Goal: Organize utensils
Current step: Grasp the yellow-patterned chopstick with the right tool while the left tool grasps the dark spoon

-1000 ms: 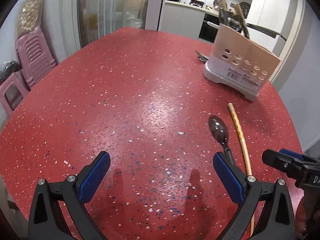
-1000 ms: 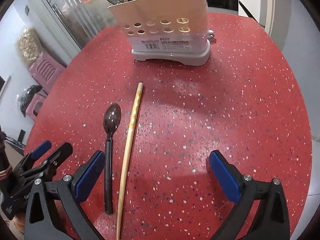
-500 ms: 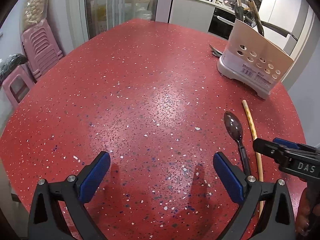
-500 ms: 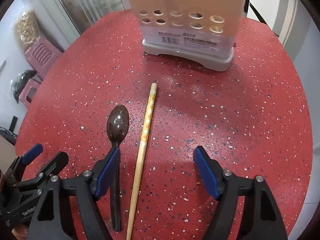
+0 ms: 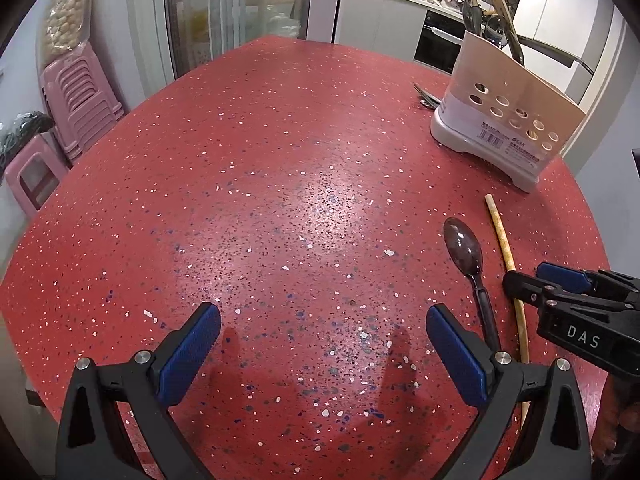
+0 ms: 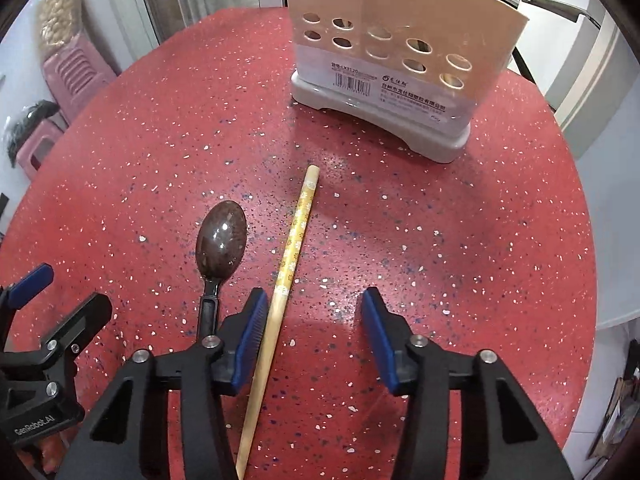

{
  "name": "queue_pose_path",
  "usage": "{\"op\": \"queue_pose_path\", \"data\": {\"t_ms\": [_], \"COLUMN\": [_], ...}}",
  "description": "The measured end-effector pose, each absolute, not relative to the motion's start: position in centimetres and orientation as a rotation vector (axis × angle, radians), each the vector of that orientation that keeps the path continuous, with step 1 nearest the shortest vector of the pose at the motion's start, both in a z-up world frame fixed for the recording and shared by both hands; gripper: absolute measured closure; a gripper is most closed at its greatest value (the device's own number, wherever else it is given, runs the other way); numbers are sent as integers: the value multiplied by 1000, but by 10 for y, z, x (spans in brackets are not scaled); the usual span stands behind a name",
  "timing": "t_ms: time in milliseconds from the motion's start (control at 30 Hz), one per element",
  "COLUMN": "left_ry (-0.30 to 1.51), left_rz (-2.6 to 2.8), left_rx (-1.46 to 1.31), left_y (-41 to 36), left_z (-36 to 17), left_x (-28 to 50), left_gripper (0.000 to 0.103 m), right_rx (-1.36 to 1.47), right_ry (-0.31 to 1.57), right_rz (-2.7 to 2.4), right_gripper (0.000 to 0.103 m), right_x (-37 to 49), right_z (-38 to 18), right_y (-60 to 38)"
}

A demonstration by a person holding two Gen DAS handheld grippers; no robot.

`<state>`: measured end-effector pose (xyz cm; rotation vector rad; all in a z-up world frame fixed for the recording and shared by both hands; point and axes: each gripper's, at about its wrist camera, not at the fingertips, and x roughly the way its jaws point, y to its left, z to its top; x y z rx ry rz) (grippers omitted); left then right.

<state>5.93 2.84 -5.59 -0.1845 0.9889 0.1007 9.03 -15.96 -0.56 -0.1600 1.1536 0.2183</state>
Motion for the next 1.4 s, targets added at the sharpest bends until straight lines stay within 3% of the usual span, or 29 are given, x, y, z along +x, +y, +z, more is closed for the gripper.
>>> {"op": "queue_pose_path", "data": {"t_ms": [100, 200, 233, 267, 1167, 1267, 1400], "left_ry": [993, 999, 1001, 1005, 1109, 1116, 1141], "left_rz": [92, 78, 73, 63, -63, -70, -76], "left_rx": [-181, -175, -175, -177, -39, 17, 29], "left_y": [24, 19, 18, 16, -62, -76, -78], "left_z": [-55, -53, -53, -53, -60, -59, -58], "left_x": [60, 60, 60, 61, 101, 106, 110], "left_gripper": [0, 0, 0, 0, 0, 7, 8], "right_rx": [-160, -154, -149, -134, 117, 128, 139], "right_ry": [1152, 1149, 1147, 1146, 1117, 1114, 1112], "right_rz": [224, 223, 223, 226, 304, 306, 310], "right_gripper": [61, 76, 88, 93, 95, 95, 95], "right_x": [90, 91, 91, 92, 89, 88, 89], "right_z": [-5, -5, -4, -4, -9, -8, -9], "right_y": [-160, -164, -166, -169, -228, -231, -237]}}
